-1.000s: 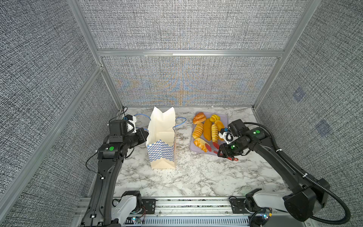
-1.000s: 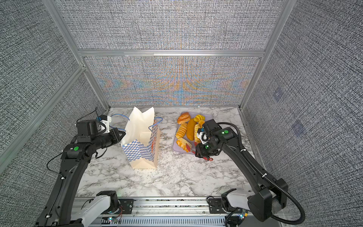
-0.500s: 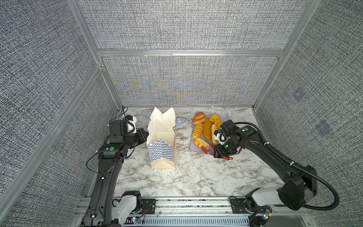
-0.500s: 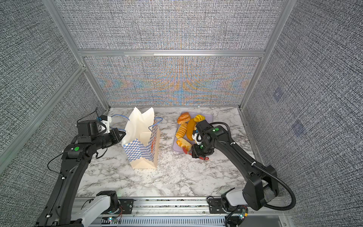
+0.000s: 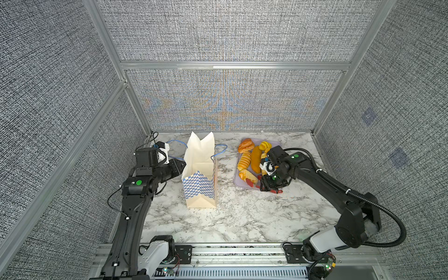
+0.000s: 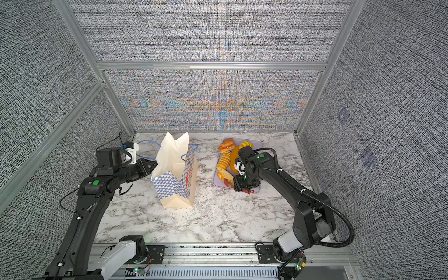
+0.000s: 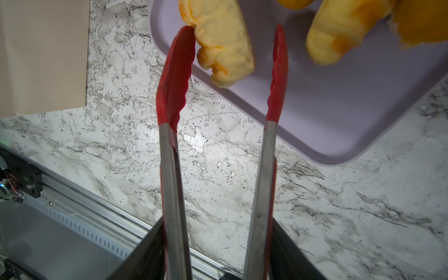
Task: Pack bread into a paper bag
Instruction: Pick up the bread from the tray.
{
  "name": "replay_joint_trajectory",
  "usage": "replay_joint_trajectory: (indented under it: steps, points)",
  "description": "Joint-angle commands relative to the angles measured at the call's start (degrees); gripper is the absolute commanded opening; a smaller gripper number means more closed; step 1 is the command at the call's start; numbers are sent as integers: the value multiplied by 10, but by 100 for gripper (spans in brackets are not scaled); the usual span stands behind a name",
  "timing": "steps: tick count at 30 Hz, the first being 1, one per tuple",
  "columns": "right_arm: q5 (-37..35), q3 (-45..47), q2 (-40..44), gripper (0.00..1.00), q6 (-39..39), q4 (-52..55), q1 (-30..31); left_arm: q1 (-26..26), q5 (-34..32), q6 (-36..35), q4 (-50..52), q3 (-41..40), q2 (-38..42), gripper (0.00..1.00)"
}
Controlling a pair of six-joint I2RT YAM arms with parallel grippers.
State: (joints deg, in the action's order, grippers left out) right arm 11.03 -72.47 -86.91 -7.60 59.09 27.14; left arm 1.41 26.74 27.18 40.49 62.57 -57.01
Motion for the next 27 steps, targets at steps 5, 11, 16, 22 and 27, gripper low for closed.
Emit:
replay_joint_trajectory:
  steps: [5,11,16,22,27]
  points:
    - [10,-4,-3,56,9,-13,0,-1,-2,-5,5,6,-1,61]
    - [18,3,14,47,7,-10,0,0,-2,-6,8,11,-3,61]
    - [23,8,38,40,2,-3,2,0,-1,-7,7,13,-4,59]
    - [28,4,72,34,-4,13,1,0,1,-9,7,16,-6,58]
    - [27,-12,103,32,-15,28,1,-1,1,-7,5,16,-5,57]
